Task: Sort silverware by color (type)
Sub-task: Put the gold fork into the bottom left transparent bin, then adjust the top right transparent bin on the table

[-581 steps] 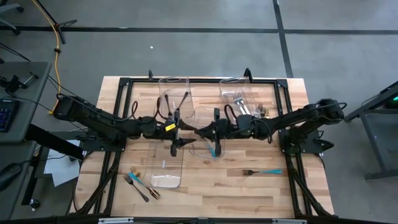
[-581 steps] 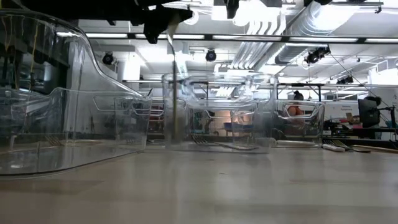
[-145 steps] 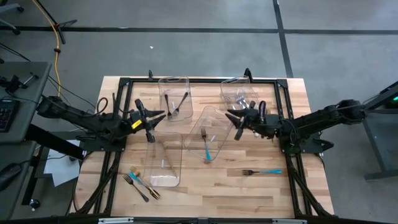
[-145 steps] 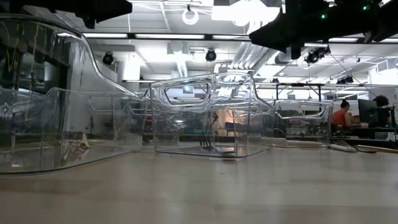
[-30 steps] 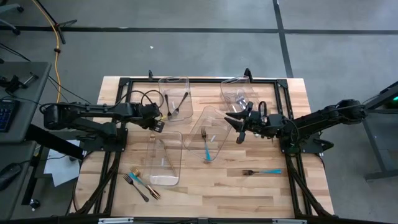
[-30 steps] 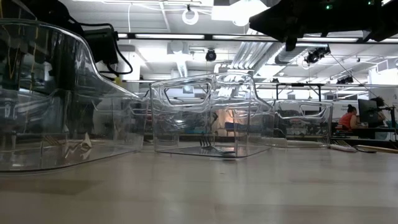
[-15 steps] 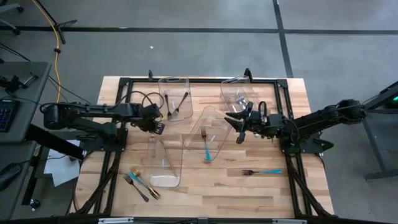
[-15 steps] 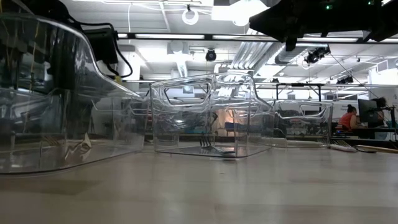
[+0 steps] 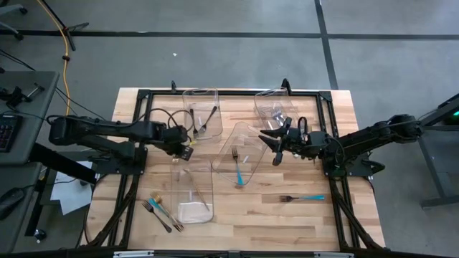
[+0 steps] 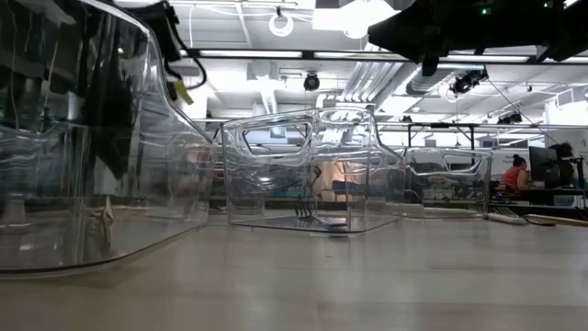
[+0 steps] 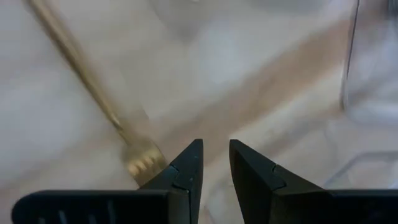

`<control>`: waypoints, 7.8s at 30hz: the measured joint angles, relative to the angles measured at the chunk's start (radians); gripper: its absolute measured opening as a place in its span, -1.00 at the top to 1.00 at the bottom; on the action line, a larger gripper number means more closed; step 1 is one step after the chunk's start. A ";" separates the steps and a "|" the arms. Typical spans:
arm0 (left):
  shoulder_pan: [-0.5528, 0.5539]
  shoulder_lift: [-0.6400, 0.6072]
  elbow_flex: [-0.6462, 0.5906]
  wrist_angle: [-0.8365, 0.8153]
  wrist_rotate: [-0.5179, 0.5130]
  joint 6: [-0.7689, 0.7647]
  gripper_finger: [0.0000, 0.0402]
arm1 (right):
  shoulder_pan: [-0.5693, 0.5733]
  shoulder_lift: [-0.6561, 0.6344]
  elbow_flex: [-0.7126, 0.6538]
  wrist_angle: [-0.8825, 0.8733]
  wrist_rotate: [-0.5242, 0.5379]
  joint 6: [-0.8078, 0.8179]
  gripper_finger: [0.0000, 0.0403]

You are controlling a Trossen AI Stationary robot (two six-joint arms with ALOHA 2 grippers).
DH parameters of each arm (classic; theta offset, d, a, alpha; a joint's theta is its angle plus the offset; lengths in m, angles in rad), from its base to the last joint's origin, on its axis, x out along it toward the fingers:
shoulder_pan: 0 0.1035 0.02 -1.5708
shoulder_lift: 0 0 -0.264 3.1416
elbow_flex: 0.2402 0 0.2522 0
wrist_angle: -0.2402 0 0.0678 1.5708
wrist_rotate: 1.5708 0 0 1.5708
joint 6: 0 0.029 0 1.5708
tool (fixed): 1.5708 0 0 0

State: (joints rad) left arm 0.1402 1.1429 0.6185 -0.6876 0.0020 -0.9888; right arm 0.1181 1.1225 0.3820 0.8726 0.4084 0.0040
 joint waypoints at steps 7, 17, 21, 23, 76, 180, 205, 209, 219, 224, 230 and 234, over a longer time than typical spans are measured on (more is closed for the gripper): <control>0.072 -0.028 0.030 -0.164 -0.127 0.006 0.64 | 0.000 0.000 0.000 -0.010 0.000 0.000 0.54; 0.163 -0.027 -0.091 -0.032 -0.065 0.005 0.64 | 0.000 0.000 0.000 -0.018 0.000 0.000 0.54; 0.187 -0.027 -0.123 0.001 -0.070 0.023 0.64 | 0.000 0.000 0.000 -0.018 0.000 0.000 0.54; 0.194 -0.027 -0.137 0.002 -0.077 0.023 0.64 | 0.000 0.000 0.000 -0.018 0.000 0.000 0.54; 0.193 0.047 -0.135 0.020 -0.112 0.111 0.94 | 0.000 0.000 0.000 -0.018 0.000 0.000 0.54; -0.779 0.217 0.385 0.012 -0.230 1.099 0.96 | -0.009 0.000 0.000 -0.031 -0.041 0.044 1.00; -0.637 0.392 0.378 -0.008 -0.048 1.489 0.96 | -0.009 0.000 0.000 -0.039 -0.041 0.033 1.00; -0.638 0.434 0.378 -0.006 -0.046 1.508 0.96 | -0.009 0.000 0.000 -0.039 -0.041 0.034 1.00; -0.638 0.491 0.378 0.011 -0.057 1.481 0.81 | -0.009 0.000 0.000 -0.038 -0.041 0.042 1.00; -0.638 0.496 0.378 0.039 -0.064 1.437 0.71 | -0.009 0.000 0.000 -0.038 -0.041 0.044 1.00; -0.638 0.496 0.378 0.034 -0.066 1.420 0.70 | -0.009 0.000 0.000 -0.038 -0.041 0.044 1.00; -0.638 0.485 0.436 -0.046 -0.069 1.369 0.69 | -0.009 0.000 0.000 -0.038 -0.041 0.043 1.00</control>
State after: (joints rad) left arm -0.4978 1.6283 1.0542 -0.7340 -0.0671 0.3800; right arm 0.1089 1.1225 0.3824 0.8349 0.3673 0.0468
